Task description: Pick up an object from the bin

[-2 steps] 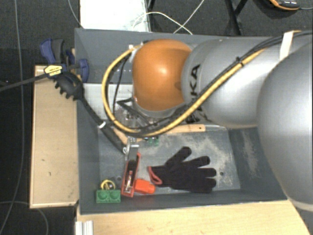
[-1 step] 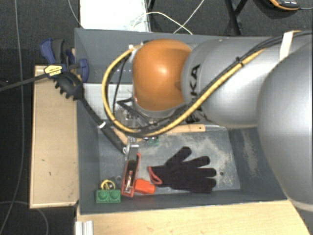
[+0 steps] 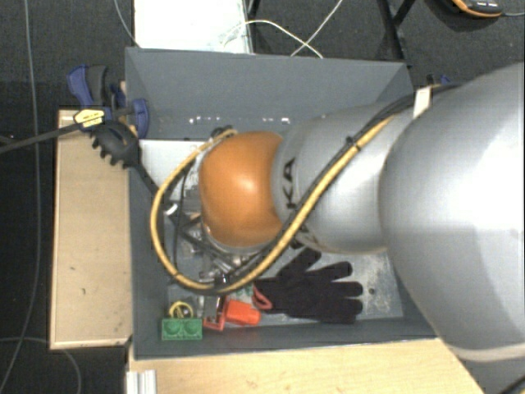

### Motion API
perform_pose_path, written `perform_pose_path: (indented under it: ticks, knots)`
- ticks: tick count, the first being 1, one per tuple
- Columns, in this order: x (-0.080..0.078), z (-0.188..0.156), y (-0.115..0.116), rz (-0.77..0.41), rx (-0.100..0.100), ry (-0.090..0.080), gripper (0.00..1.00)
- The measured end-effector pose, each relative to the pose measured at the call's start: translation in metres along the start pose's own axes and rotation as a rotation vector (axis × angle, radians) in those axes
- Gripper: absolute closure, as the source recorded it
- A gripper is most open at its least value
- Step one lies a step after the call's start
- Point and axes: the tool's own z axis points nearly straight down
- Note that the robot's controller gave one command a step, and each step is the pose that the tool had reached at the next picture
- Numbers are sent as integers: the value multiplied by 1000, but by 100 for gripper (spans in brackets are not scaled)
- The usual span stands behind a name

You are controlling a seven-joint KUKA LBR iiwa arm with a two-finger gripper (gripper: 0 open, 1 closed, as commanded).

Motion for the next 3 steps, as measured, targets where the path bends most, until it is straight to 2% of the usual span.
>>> perform_pose_path:
  ticks: [1, 2, 3]
  knots:
    - [14, 3, 4, 33, -2, -9, 0]
    - [15, 59, -61, -155, -1, -8, 0]
    - [17, 45, -35, 9, -6, -17, 0]
